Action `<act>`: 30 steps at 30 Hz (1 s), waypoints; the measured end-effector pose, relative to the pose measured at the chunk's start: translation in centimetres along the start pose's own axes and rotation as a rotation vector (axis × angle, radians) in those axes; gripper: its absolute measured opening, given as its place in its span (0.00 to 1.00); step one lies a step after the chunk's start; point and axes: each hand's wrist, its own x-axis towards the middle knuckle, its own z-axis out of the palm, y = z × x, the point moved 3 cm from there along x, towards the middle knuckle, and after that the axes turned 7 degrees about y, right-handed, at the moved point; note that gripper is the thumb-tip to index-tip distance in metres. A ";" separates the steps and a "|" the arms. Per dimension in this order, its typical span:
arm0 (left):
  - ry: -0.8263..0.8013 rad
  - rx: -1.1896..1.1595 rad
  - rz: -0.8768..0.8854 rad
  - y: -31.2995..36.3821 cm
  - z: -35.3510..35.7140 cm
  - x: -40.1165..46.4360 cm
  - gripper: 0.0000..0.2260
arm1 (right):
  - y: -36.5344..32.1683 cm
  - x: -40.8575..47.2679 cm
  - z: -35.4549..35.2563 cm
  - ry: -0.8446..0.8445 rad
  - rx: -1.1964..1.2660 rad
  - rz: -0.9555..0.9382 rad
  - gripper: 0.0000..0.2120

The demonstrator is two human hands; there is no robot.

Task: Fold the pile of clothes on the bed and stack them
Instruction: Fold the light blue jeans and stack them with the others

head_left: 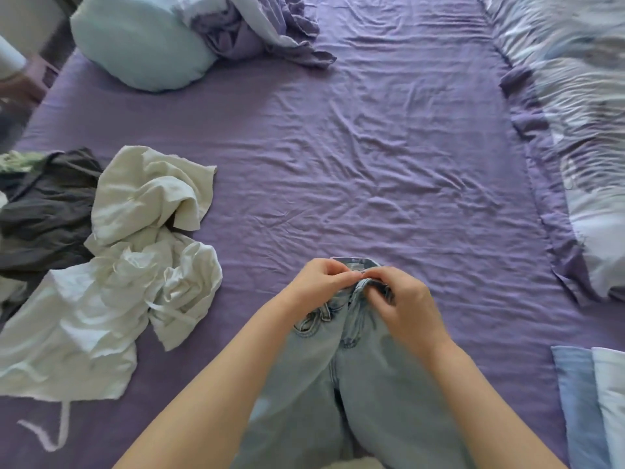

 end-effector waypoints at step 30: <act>-0.102 0.089 0.215 4.0 -2.4 -19.4 0.06 | -13.2 -8.8 -7.8 -0.283 0.133 0.018 0.10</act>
